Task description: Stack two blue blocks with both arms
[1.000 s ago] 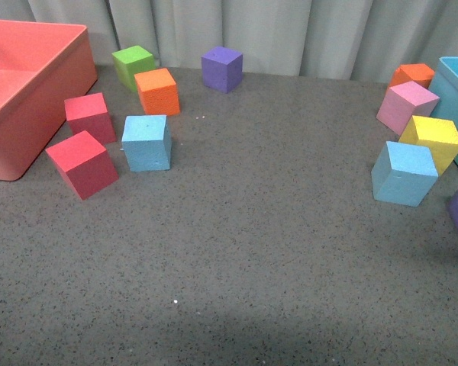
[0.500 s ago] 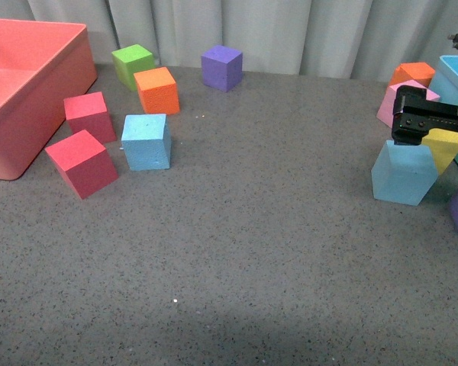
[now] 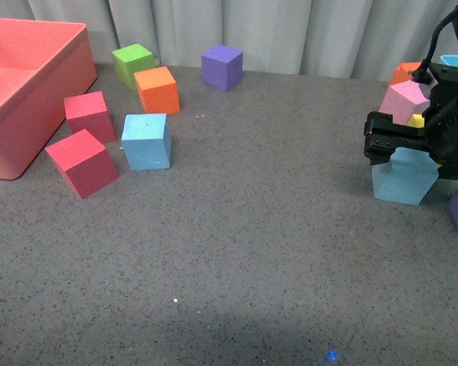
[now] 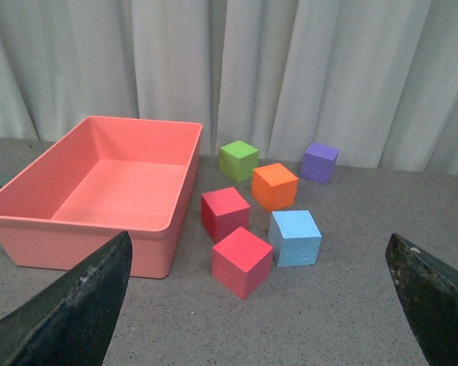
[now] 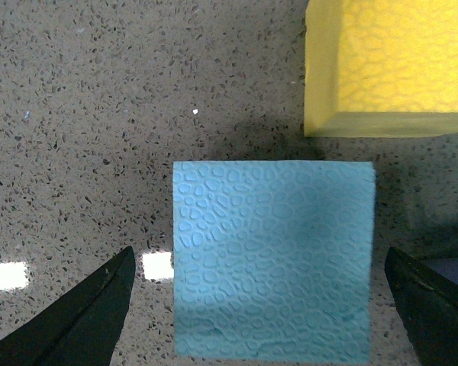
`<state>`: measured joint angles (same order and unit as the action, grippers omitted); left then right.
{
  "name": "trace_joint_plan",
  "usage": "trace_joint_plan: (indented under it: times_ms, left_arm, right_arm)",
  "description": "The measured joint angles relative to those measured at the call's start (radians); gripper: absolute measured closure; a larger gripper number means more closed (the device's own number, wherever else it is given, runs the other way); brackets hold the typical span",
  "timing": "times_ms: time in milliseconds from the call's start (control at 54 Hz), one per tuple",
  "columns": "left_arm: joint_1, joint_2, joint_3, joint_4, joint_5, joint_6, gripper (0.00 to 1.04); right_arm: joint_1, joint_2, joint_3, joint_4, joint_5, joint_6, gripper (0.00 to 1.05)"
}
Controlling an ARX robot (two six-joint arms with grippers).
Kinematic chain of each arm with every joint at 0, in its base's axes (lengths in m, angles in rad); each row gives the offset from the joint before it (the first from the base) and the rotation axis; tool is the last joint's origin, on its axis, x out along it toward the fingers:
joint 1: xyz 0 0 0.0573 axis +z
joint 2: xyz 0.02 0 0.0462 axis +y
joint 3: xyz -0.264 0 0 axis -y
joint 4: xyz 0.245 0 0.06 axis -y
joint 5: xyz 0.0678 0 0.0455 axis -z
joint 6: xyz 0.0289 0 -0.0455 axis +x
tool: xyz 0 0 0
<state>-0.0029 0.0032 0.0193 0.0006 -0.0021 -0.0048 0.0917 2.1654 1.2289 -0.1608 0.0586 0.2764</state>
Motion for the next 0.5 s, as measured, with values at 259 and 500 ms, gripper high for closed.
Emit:
trace_joint_plan:
  times_ms: [259, 500]
  left_arm:
    - [0.000, 0.000, 0.000, 0.000, 0.000, 0.000, 0.07]
    - [0.000, 0.000, 0.000, 0.000, 0.000, 0.000, 0.07]
  right_arm:
    - [0.003, 0.047, 0.052, -0.052, 0.026, -0.010, 0.50]
    - [0.016, 0.043, 0.057, -0.054, 0.006, -0.009, 0.59]
